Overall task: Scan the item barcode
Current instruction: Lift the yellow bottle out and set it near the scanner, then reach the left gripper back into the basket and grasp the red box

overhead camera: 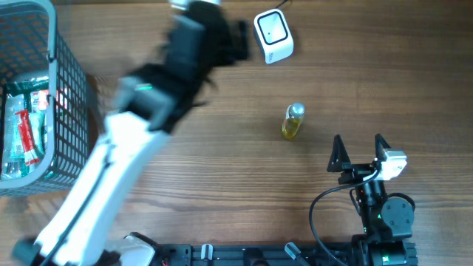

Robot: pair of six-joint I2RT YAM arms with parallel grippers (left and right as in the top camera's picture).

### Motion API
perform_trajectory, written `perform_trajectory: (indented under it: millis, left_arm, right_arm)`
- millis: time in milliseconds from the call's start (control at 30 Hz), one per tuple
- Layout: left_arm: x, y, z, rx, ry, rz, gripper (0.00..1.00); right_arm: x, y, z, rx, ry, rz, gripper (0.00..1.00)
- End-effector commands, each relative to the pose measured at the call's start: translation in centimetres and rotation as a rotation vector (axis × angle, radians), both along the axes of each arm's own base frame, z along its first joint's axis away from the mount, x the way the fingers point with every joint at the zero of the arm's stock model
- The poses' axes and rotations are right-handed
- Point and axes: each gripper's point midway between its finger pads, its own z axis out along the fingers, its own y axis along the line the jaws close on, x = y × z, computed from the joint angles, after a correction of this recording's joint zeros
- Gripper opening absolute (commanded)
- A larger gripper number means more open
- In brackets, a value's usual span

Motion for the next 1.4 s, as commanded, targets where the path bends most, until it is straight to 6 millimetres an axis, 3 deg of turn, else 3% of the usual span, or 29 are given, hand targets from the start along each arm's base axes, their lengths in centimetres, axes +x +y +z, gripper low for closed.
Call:
perform_trajectory:
  millis: [0, 100, 200, 367, 467, 667, 900, 1100, 1367]
  left_arm:
    - [-0.6, 10.8, 4.4, 0.036, -0.100, 0.220, 1.00]
    - [-1.6, 18.7, 4.8, 0.046, -0.093, 0.416, 1.00]
    - [-3.5, 26.8, 3.3, 0.058, -0.026, 0.626, 1.00]
    - [-5.4, 34.3, -0.8, -0.078, 0.095, 0.813, 1.00]
    - [-5.3, 37.1, -3.6, -0.200, 0.156, 0.846, 1.00]
    - [-4.8, 40.0, -10.4, -0.298, 0.342, 0.869, 1.00]
    - [-3.0, 40.5, -17.9, -0.359, 0.530, 0.852, 1.00]
    - [-2.6, 40.5, -21.0, -0.471, 0.593, 0.926, 1.00]
    - [-2.4, 39.9, -23.2, -0.507, 0.653, 0.950, 1.00]
  right_arm:
    - [0.0, 0.1, 0.1, -0.006, -0.007, 0.009, 1.00]
    - [0.0, 0.1, 0.1, -0.006, -0.007, 0.008, 1.00]
    - [0.0, 0.1, 0.1, -0.007, -0.007, 0.009, 1.00]
    - [0.0, 0.1, 0.1, -0.007, -0.007, 0.009, 1.00]
    - [0.0, 0.1, 0.1, -0.006, -0.007, 0.009, 1.00]
    - [0.0, 0.1, 0.1, -0.006, -0.007, 0.009, 1.00]
    - [0.0, 0.1, 0.1, -0.007, -0.007, 0.009, 1.00]
    - [0.0, 0.1, 0.1, -0.006, -0.007, 0.009, 1.00]
    - [0.0, 0.1, 0.1, -0.006, -0.007, 0.009, 1.00]
